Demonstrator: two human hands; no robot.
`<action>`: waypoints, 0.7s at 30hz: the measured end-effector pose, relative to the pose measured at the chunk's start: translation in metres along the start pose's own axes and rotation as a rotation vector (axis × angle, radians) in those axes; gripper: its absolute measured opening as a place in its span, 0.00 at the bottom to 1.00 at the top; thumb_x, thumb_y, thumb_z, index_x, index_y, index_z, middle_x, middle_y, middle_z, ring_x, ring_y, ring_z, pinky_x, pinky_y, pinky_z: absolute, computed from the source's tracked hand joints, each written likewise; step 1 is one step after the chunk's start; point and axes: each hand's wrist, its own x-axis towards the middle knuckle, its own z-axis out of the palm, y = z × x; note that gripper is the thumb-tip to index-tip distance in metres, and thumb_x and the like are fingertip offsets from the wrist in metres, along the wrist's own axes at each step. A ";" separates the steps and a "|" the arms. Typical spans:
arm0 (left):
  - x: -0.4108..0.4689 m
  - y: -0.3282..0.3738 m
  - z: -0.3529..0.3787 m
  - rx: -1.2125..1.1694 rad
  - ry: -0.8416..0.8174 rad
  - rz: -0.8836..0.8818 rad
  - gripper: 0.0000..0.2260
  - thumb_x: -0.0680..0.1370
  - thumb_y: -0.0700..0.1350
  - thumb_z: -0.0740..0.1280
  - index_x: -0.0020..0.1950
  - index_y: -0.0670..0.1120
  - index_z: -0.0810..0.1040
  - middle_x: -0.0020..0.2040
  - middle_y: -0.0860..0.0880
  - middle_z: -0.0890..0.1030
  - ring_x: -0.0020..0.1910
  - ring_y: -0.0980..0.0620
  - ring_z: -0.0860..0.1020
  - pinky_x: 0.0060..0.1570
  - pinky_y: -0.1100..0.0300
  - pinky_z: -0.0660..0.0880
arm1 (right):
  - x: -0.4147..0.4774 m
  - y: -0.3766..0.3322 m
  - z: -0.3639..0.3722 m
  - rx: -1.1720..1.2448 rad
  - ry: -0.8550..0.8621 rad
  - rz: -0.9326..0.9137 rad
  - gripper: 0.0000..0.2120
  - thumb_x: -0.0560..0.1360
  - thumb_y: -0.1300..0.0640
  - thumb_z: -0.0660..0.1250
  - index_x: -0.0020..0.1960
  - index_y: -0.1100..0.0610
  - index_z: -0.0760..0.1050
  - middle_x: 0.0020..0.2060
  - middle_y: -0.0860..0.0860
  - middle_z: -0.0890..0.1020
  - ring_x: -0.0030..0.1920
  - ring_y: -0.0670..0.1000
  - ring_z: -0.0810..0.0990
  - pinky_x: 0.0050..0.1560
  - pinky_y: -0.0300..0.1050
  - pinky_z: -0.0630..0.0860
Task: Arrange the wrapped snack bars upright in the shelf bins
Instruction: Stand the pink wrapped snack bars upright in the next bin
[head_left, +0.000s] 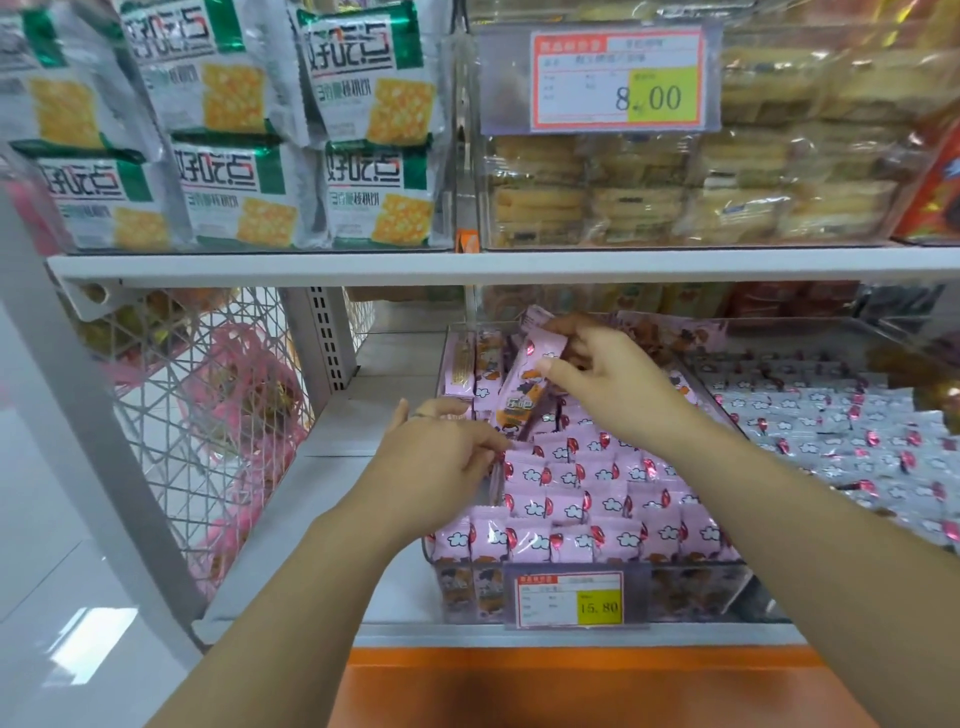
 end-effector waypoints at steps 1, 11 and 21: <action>0.000 0.000 0.000 0.004 -0.001 0.002 0.13 0.81 0.48 0.57 0.62 0.61 0.75 0.60 0.58 0.77 0.73 0.57 0.57 0.73 0.44 0.46 | 0.002 0.000 0.002 -0.071 -0.024 -0.013 0.16 0.78 0.54 0.63 0.65 0.55 0.70 0.52 0.53 0.80 0.53 0.52 0.79 0.57 0.53 0.74; -0.003 -0.001 -0.002 -0.013 0.002 0.001 0.14 0.81 0.48 0.56 0.62 0.60 0.75 0.61 0.57 0.77 0.72 0.57 0.57 0.73 0.45 0.47 | 0.002 0.010 0.014 -0.343 -0.131 0.036 0.14 0.78 0.59 0.63 0.64 0.54 0.75 0.57 0.49 0.79 0.49 0.43 0.71 0.49 0.34 0.64; -0.006 -0.003 0.003 -0.159 0.152 0.041 0.13 0.80 0.44 0.60 0.56 0.58 0.79 0.54 0.57 0.79 0.65 0.57 0.67 0.69 0.49 0.58 | 0.008 0.003 0.017 -0.278 -0.100 0.030 0.17 0.77 0.59 0.64 0.65 0.51 0.74 0.49 0.48 0.76 0.48 0.44 0.73 0.46 0.36 0.67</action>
